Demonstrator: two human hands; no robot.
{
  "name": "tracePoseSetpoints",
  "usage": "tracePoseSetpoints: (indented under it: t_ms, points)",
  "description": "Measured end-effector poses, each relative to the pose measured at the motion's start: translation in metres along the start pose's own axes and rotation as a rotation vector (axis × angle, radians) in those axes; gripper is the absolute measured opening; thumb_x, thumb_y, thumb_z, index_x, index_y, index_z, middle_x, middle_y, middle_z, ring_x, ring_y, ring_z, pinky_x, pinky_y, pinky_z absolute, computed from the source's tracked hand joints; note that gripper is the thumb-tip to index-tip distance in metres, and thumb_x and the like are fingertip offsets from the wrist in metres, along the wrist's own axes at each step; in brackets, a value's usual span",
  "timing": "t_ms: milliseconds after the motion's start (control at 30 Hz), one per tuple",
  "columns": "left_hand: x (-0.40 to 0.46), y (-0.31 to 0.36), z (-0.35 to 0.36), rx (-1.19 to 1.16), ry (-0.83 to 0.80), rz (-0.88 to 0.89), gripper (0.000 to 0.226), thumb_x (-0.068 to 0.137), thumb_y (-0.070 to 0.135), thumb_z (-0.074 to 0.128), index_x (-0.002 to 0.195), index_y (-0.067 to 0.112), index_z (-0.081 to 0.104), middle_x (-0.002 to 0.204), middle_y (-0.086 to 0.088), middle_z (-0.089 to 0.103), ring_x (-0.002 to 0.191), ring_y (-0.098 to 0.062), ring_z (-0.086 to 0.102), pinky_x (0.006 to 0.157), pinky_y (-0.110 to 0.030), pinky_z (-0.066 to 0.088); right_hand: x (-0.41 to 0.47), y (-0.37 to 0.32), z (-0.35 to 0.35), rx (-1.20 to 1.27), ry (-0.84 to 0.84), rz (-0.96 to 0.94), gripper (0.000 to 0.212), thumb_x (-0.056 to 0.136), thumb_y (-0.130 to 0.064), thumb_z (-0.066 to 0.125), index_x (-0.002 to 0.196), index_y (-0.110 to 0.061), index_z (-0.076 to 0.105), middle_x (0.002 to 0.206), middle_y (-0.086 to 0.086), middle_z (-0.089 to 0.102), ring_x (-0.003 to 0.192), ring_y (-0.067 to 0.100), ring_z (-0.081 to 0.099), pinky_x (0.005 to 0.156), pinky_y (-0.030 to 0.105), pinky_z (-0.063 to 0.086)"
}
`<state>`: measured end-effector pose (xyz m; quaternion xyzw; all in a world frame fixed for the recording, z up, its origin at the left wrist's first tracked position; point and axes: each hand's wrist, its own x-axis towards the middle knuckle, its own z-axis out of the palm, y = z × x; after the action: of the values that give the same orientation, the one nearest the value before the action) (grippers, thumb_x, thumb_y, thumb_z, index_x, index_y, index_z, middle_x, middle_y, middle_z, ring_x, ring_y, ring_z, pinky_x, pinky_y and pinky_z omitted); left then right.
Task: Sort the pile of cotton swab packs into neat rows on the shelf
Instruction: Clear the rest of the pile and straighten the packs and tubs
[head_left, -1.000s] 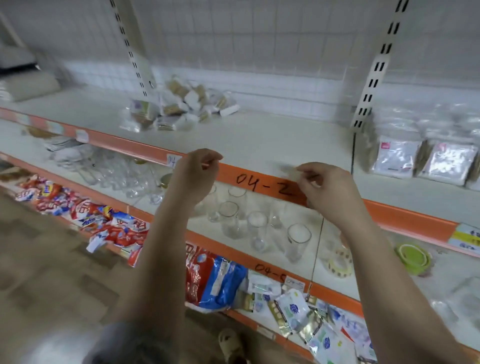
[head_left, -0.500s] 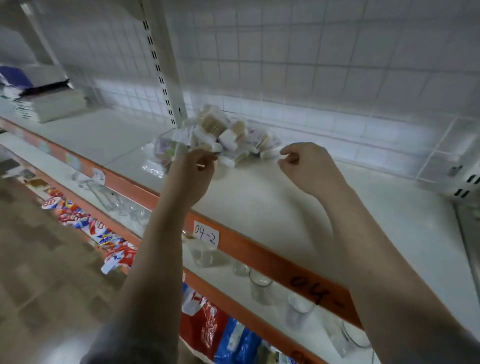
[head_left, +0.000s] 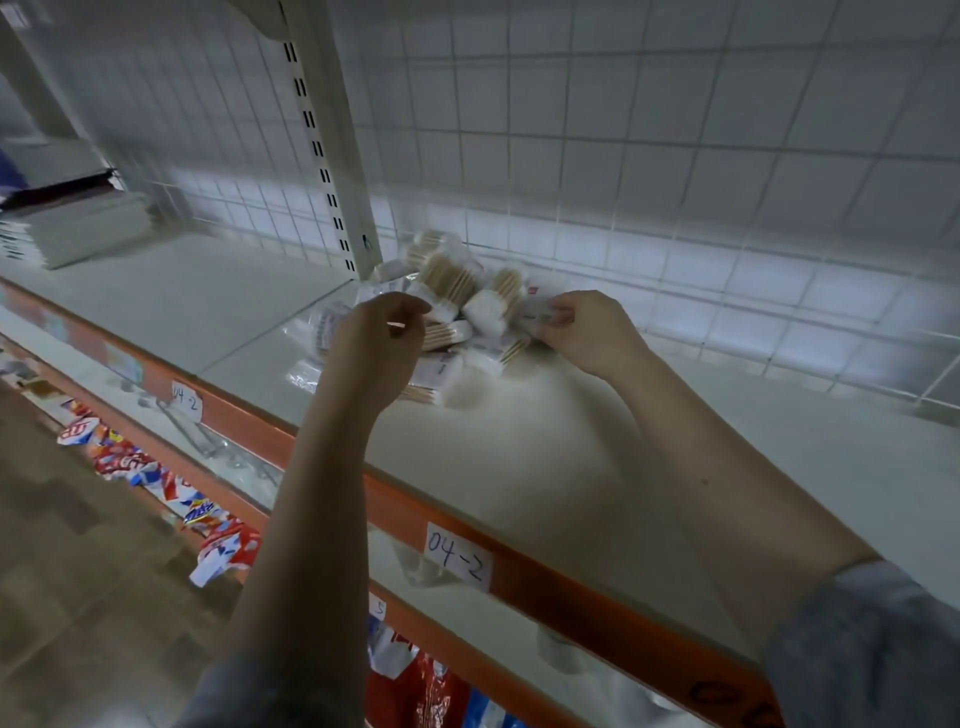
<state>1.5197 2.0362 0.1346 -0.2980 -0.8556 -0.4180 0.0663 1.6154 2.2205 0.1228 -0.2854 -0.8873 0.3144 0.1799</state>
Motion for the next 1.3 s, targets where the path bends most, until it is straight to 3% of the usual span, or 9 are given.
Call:
tracePoseSetpoints:
  t_ms: [100,233,400,533,667,933,1067,1200,1300]
  points:
    - [0.019,-0.006,-0.003,-0.034,-0.007,-0.004,0.020,0.093,0.020,0.052,0.103,0.026,0.068,0.092,0.009,0.065,0.063,-0.004,0.057,0.066,-0.021,0.045,0.017,-0.007,0.017,0.017,-0.012,0.010,0.043,0.085,-0.024,0.065,0.121,-0.003,0.058,0.113,0.013,0.063,0.107,0.027,0.057,0.088,0.031,0.044]
    - [0.041,-0.014,-0.011,-0.037,-0.023,0.034,0.020,0.094,0.020,0.050,0.102,0.028,0.066,0.080,0.017,0.060,0.054,0.006,0.052,0.053,-0.012,0.040,0.037,-0.007,0.038,-0.002,0.018,-0.037,0.053,0.077,-0.033,0.073,0.119,-0.008,0.052,0.103,0.001,0.057,0.093,0.014,0.049,0.067,0.023,0.028]
    - [0.062,-0.027,-0.018,-0.010,-0.057,0.073,0.021,0.094,0.022,0.050,0.107,0.024,0.067,0.094,0.012,0.060,0.072,0.003,0.053,0.066,-0.014,0.039,0.051,-0.012,0.049,0.046,0.064,-0.001,0.063,0.069,-0.038,0.080,0.114,-0.011,0.046,0.095,0.000,0.059,0.089,0.019,0.055,0.064,0.029,0.040]
    - [0.074,-0.036,-0.018,0.001,-0.083,0.094,0.022,0.094,0.018,0.049,0.108,0.022,0.067,0.094,0.011,0.059,0.069,0.008,0.051,0.053,0.000,0.035,0.057,-0.014,0.052,0.070,0.049,0.033,0.080,0.069,-0.039,0.080,0.132,-0.014,0.037,0.108,-0.003,0.055,0.106,0.020,0.054,0.078,0.027,0.040]
    - [0.082,-0.039,-0.015,-0.016,-0.106,0.096,0.023,0.094,0.019,0.049,0.109,0.021,0.067,0.101,0.009,0.062,0.080,-0.003,0.054,0.070,-0.015,0.037,0.058,-0.018,0.055,0.110,0.072,0.064,0.096,0.071,-0.041,0.078,0.146,-0.020,0.022,0.134,0.002,0.052,0.122,0.024,0.049,0.092,0.032,0.040]
    - [0.093,-0.046,-0.006,-0.045,-0.170,0.148,0.023,0.095,0.016,0.050,0.110,0.019,0.066,0.101,0.011,0.059,0.077,0.000,0.052,0.059,0.001,0.034,0.056,-0.028,0.070,0.217,0.237,0.003,0.070,0.079,-0.030,0.073,0.140,-0.025,0.039,0.137,0.001,0.051,0.124,0.024,0.048,0.098,0.031,0.038]
    - [0.101,-0.049,-0.005,-0.056,-0.198,0.138,0.025,0.095,0.016,0.048,0.113,0.020,0.065,0.111,0.005,0.062,0.084,-0.006,0.055,0.064,-0.010,0.038,0.051,-0.026,0.072,0.298,0.290,0.013,0.061,0.085,-0.034,0.066,0.139,-0.026,0.039,0.127,0.003,0.055,0.103,0.015,0.051,0.086,0.026,0.040]
    - [0.107,-0.050,-0.002,-0.032,-0.263,0.142,0.028,0.095,0.014,0.046,0.119,0.018,0.061,0.118,0.001,0.061,0.091,-0.008,0.054,0.077,-0.021,0.038,0.053,-0.023,0.075,0.380,0.336,0.051,0.068,0.079,-0.034,0.073,0.136,-0.021,0.040,0.133,-0.001,0.052,0.115,0.016,0.054,0.093,0.031,0.046]
    - [0.111,-0.051,0.004,0.000,-0.301,0.156,0.031,0.094,0.016,0.047,0.123,0.015,0.059,0.122,-0.001,0.062,0.099,-0.011,0.057,0.081,-0.020,0.037,0.055,-0.020,0.078,0.354,0.334,0.037,0.073,0.070,-0.026,0.081,0.133,-0.018,0.044,0.121,-0.008,0.053,0.097,0.012,0.058,0.075,0.016,0.044]
